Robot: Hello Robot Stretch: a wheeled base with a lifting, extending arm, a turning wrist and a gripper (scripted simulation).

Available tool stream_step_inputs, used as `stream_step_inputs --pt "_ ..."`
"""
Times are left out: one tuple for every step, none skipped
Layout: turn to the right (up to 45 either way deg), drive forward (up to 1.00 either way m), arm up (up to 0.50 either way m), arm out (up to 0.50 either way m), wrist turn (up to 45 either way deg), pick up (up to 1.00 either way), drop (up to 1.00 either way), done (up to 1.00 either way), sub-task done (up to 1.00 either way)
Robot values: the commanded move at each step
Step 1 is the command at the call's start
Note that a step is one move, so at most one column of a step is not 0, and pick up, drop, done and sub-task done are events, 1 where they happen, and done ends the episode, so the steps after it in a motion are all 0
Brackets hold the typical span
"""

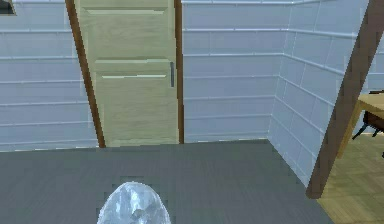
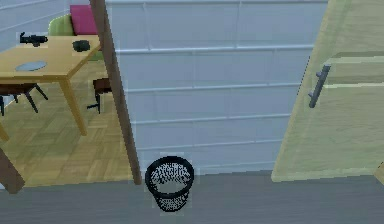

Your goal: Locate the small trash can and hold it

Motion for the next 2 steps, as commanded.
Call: stream_step_inputs --pt "0.0 0.00 0.00 0.50 0.0 0.00 0.00 0.00 0.00" --pt "0.0 0.00 0.00 0.00 45.0 0.00 0.00 0.00 0.00"
